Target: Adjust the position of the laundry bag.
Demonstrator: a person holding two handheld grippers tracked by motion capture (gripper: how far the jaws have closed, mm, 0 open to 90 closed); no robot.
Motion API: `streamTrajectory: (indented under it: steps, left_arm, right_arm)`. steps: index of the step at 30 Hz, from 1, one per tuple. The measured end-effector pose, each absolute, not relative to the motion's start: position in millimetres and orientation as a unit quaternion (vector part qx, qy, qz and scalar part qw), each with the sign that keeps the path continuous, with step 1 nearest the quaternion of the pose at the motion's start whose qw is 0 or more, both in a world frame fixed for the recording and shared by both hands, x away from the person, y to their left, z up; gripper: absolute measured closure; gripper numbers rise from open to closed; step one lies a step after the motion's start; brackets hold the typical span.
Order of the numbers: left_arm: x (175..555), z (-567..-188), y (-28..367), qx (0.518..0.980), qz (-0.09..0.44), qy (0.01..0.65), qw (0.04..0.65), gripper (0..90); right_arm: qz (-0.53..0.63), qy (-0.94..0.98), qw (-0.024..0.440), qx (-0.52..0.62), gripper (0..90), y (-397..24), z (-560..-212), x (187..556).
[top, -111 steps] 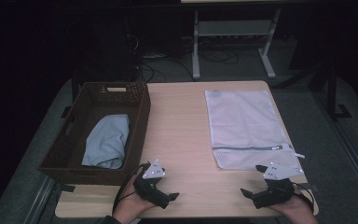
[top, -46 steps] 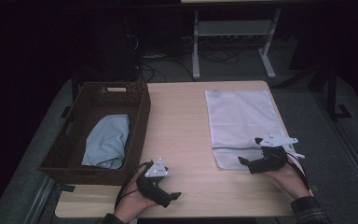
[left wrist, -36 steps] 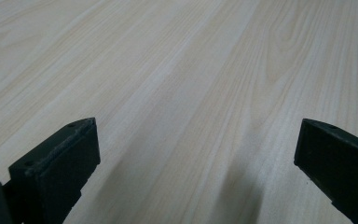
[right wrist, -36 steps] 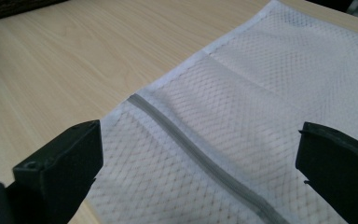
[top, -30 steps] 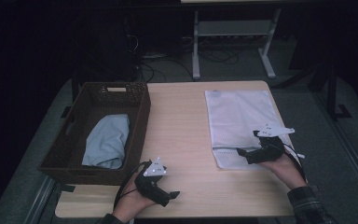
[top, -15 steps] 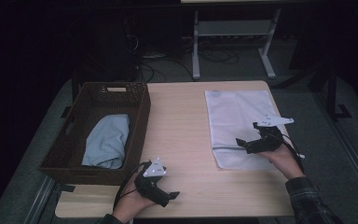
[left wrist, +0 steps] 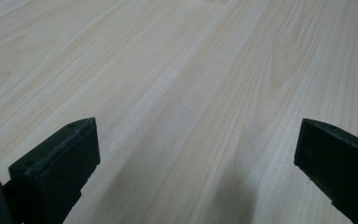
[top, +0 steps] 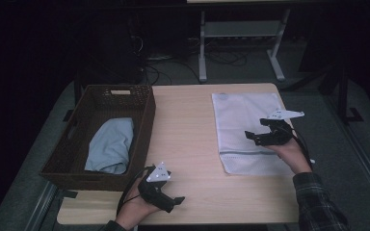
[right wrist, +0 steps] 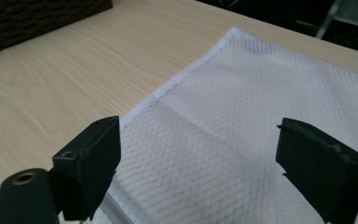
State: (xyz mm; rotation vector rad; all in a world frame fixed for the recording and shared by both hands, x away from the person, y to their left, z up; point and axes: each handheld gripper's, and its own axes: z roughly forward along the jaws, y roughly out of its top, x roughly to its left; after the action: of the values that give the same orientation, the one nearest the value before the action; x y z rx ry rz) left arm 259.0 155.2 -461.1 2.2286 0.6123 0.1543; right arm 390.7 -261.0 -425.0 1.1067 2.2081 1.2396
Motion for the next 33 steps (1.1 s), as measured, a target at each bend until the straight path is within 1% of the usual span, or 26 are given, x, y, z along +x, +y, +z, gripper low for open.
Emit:
streamTrajectory:
  steps: [2, 4, 6, 9, 11, 12, 15, 20, 23, 27, 33]
  left_arm:
    - [259.0, -461.1, 155.0, 0.881, 0.061, 0.242, 0.401, 0.1]
    - [258.6, -461.0, 154.4, 0.880, 0.061, 0.243, 0.403, 0.1]
    - [258.4, -460.8, 154.0, 0.881, 0.060, 0.242, 0.403, 0.1]
    - [258.2, -460.8, 153.5, 0.881, 0.060, 0.242, 0.403, 0.1]
    - [258.3, -460.9, 153.5, 0.880, 0.060, 0.242, 0.404, 0.1]
    - [258.5, -461.1, 153.7, 0.880, 0.060, 0.244, 0.404, 0.1]
    - [258.2, -460.9, 153.8, 0.876, 0.055, 0.247, 0.410, 0.1]
    - [257.0, -460.8, 153.1, 0.876, 0.054, 0.246, 0.411, 0.1]
    - [257.4, -460.6, 154.0, 0.877, 0.054, 0.245, 0.410, 0.1]
    - [257.8, -460.4, 154.5, 0.877, 0.055, 0.246, 0.410, 0.1]
    - [257.3, -460.8, 153.6, 0.876, 0.054, 0.246, 0.410, 0.1]
  right_arm:
    - [0.437, 0.783, 0.183, 0.403, 14.3, -263.0, -428.3, 393.7]
    - [0.433, 0.781, 0.183, 0.411, 18.7, -265.5, -430.8, 396.5]
    - [0.433, 0.776, 0.184, 0.420, 26.7, -268.6, -433.0, 399.8]
    - [0.431, 0.769, 0.188, 0.434, 36.1, -271.5, -435.4, 404.2]
    - [0.424, 0.765, 0.196, 0.443, 44.4, -272.7, -436.8, 406.7]
    - [0.421, 0.762, 0.199, 0.449, 46.7, -273.0, -437.8, 408.1]
    - [0.410, 0.754, 0.212, 0.467, 59.0, -274.2, -440.9, 412.4]
    - [0.388, 0.745, 0.219, 0.497, 78.2, -277.7, -451.5, 422.1]
    - [0.376, 0.745, 0.211, 0.509, 83.8, -280.5, -459.9, 427.5]
    - [0.368, 0.751, 0.209, 0.508, 89.1, -280.1, -465.9, 431.0]
    - [0.359, 0.762, 0.190, 0.504, 89.6, -277.3, -473.5, 435.1]
